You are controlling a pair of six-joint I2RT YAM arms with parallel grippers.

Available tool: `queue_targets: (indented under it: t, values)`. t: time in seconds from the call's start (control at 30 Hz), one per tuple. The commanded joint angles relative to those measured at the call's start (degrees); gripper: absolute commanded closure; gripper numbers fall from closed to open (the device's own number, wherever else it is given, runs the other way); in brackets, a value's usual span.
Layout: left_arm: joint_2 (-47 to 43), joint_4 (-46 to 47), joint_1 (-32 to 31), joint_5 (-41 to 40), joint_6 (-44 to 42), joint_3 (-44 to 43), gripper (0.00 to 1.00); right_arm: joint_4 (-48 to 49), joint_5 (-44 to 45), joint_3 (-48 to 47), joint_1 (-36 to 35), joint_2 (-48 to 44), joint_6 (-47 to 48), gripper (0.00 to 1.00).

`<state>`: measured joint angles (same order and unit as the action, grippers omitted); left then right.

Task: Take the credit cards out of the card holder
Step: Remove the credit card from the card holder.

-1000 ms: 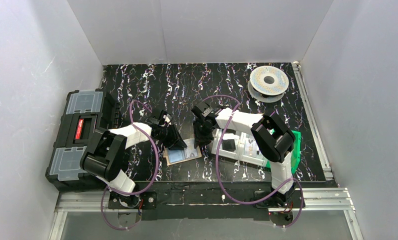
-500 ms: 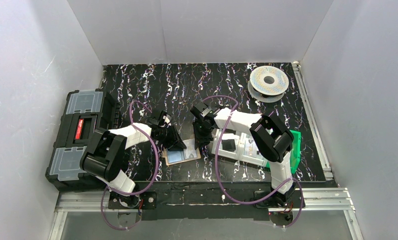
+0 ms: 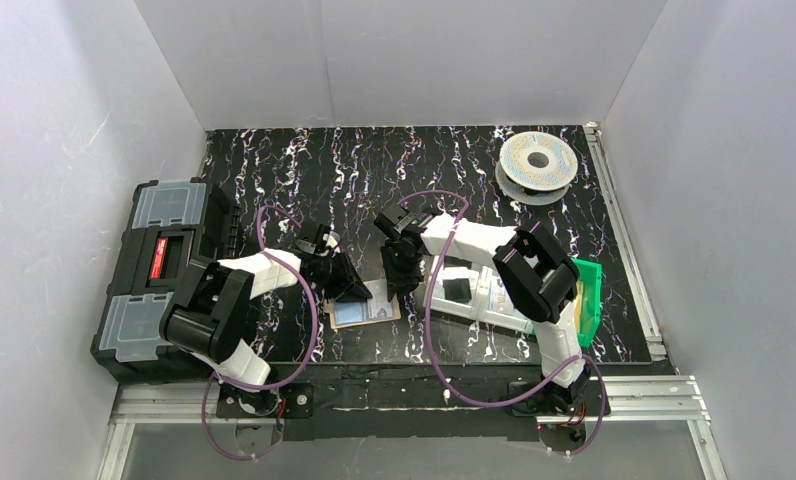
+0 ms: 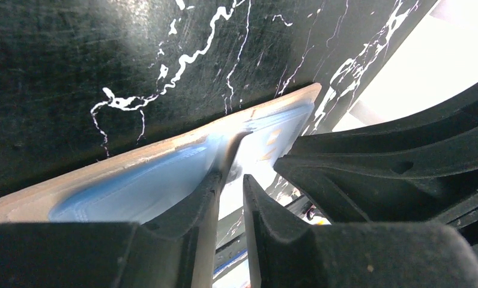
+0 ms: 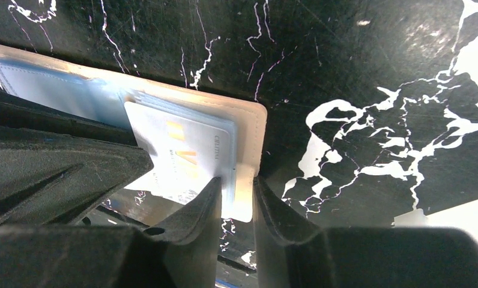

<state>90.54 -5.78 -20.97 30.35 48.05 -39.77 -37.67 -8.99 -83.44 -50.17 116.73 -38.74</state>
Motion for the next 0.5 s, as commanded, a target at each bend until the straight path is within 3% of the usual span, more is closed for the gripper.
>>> queue_targets:
  t: [0.0, 0.17, 0.47]
  values:
    - [0.7, 3.3, -1.0, 3.3, 1.8, 1.6, 0.82, 0.7, 0.5, 0.1, -1.8, 3.8, 0.1, 0.73]
    - [-0.1, 5.4, -1.0, 6.3, 2.5, 2.0, 0.82, -0.4, 0.9, -1.2, -1.8, 4.1, 0.2, 0.81]
    - [-1.3, 8.0, -1.0, 7.9, 3.1, 3.1, 0.88, -2.1, 0.6, -4.1, -1.8, 4.8, 0.5, 0.81]
